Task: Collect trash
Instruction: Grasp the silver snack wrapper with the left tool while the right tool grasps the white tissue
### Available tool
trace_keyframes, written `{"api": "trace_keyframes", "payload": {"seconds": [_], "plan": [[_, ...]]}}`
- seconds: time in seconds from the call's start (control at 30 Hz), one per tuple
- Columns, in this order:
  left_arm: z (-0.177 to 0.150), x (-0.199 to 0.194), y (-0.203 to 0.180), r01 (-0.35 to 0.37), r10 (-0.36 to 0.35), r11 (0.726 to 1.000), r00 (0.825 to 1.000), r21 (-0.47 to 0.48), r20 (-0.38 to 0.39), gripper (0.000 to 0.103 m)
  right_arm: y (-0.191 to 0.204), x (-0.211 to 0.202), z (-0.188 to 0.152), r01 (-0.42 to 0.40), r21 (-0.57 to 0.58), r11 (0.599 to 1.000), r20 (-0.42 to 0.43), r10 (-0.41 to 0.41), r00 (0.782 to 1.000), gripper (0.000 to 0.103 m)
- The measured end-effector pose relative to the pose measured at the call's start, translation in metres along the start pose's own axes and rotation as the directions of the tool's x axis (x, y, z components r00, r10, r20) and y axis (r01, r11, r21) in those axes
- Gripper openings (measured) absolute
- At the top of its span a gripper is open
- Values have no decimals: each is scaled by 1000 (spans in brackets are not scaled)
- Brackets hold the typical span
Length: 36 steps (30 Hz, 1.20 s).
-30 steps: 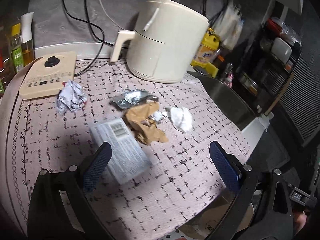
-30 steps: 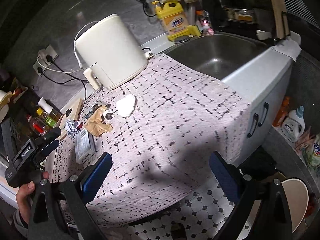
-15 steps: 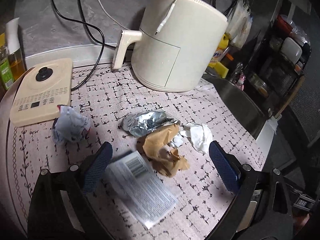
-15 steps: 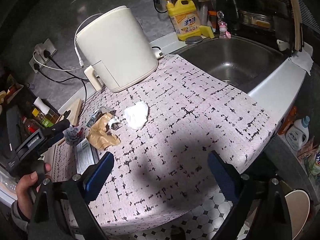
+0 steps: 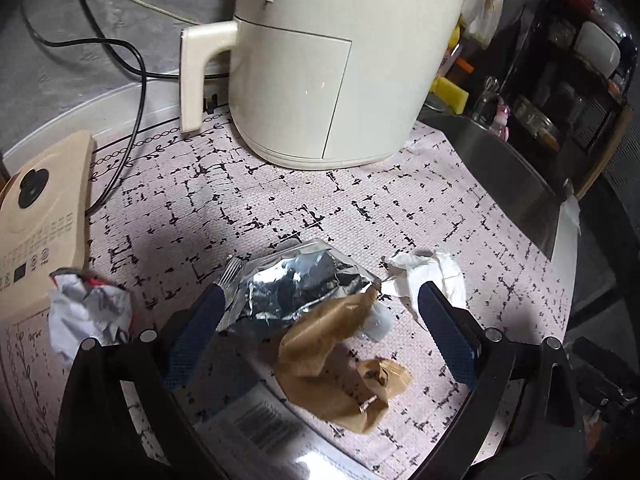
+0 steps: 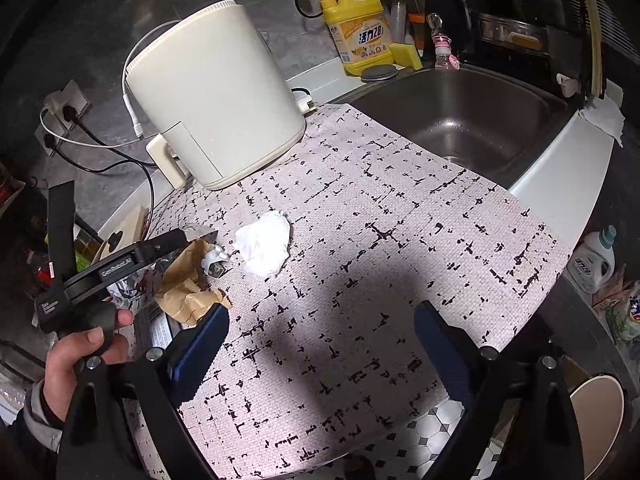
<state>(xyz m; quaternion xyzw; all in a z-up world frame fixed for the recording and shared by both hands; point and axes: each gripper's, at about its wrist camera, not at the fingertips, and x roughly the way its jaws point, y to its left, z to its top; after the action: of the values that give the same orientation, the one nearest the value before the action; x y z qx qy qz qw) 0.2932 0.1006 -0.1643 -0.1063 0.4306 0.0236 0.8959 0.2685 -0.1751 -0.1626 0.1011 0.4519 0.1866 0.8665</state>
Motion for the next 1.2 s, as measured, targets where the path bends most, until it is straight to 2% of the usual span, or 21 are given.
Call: {"api": "trace_keyframes", "payload": {"seconds": [0.07, 0.13, 0.2, 0.23, 0.43, 0.5, 0.67, 0.7, 0.73, 0.8, 0.9, 0.97, 1.2], "plan": [[2, 5, 0, 0, 0, 1000, 1000, 4, -7, 92, 1, 2, 1, 4, 3, 1000, 0, -4, 1000, 91], [4, 10, 1, -6, 6, 1000, 1000, 6, -24, 77, 3, 6, 2, 6, 5, 1000, -1, -6, 1000, 91], [4, 13, 3, -11, 11, 1000, 999, 4, -33, 66, 6, 10, 5, 7, 1, 1000, -4, -7, 1000, 89], [5, 13, 5, -5, 5, 1000, 999, -3, -32, 56, 8, 13, 7, 5, -3, 1000, -8, -5, 1000, 88], [6, 8, 18, 12, -13, 999, 1000, -42, -20, 12, 22, 29, 15, -10, -27, 1000, -31, 9, 999, 82], [6, 5, 24, 12, -12, 999, 1000, -53, -13, 4, 28, 36, 19, -18, -36, 999, -40, 16, 999, 82], [11, -10, 38, 41, -39, 995, 999, -89, 31, 6, 41, 52, 26, -22, -61, 998, -64, 18, 998, 81], [14, -11, 39, 32, -30, 996, 999, -85, 34, 20, 43, 54, 27, -23, -64, 998, -66, 18, 998, 81], [17, -12, 38, 25, -22, 996, 999, -83, 36, 46, 45, 57, 29, -21, -67, 998, -69, 17, 997, 81], [24, -15, 38, 14, -9, 997, 997, -79, 71, 64, 47, 63, 32, -19, -67, 998, -73, 14, 997, 82], [35, -6, 35, -1, 4, 998, 998, -62, 58, 65, 50, 72, 37, -10, -73, 997, -79, 5, 997, 82], [41, 5, 35, -35, 37, 998, 999, -58, 35, 67, 50, 78, 40, -5, -73, 997, -85, -2, 996, 82], [54, 41, 35, -104, 104, 995, 994, -8, -25, 87, 53, 101, 43, 15, -64, 998, -114, -23, 993, 82]]}}
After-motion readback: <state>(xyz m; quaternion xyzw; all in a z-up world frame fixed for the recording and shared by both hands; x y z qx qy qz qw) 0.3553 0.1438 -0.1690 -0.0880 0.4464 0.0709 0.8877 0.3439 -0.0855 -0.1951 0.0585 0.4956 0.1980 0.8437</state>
